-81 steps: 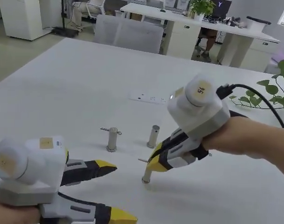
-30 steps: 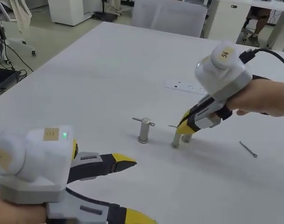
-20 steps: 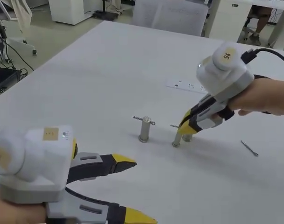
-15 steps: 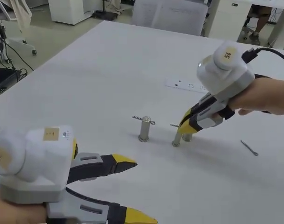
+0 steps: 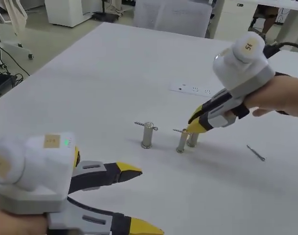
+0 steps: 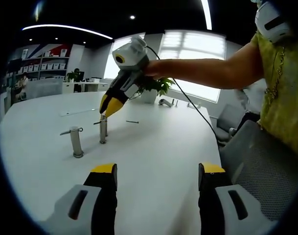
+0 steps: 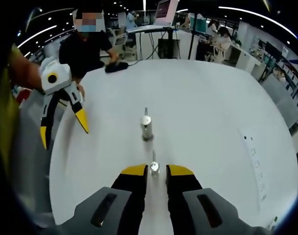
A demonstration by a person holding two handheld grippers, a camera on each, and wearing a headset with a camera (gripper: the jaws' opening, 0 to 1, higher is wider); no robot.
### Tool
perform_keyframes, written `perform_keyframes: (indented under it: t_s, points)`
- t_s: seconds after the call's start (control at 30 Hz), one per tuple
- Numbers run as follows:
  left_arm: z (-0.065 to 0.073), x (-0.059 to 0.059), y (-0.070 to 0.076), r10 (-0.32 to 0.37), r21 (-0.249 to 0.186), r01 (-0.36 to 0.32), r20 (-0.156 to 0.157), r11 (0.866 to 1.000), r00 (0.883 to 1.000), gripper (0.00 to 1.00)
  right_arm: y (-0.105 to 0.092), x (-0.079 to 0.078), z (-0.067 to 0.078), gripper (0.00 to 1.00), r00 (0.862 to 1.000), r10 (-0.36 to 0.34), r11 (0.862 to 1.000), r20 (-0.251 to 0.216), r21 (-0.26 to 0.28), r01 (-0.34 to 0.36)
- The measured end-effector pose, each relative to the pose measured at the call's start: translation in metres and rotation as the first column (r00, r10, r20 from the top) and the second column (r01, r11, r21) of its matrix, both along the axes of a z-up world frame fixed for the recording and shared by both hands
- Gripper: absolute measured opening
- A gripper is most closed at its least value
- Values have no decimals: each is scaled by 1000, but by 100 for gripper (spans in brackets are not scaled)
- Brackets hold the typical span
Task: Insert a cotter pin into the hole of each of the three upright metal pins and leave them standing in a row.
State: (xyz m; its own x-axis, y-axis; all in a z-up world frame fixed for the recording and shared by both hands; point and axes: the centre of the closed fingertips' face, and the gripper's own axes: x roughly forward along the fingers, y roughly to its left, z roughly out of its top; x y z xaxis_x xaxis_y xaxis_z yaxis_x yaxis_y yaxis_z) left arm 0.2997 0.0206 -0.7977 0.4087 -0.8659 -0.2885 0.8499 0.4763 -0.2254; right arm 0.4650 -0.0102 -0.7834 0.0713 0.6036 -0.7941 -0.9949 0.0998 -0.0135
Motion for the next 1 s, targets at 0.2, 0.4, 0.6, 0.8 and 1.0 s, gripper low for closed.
perform_keyframes:
  t_s: [0.2, 0.4, 0.6, 0.8, 1.0]
  points:
    - [4, 2, -1, 1, -5, -1, 6, 1000, 1000, 67, -17, 9, 27, 17, 996, -76, 993, 39, 97, 72]
    - [8, 4, -2, 7, -11, -7, 10, 1000, 1000, 67, -43, 21, 25, 19, 981, -193, 966, 24, 181, 186]
    - [8, 6, -2, 10, -8, -10, 3, 1000, 1000, 67, -49, 20, 0, 22, 971, -240, 949, 17, 216, 231]
    - [8, 7, 1, 23, -5, -23, -6, 1000, 1000, 66, -41, 23, -25, 22, 956, -294, 921, 12, 270, 280]
    - [6, 7, 4, 31, 6, -31, -20, 999, 999, 66, -28, 26, -34, 24, 940, -342, 894, 7, 312, 323]
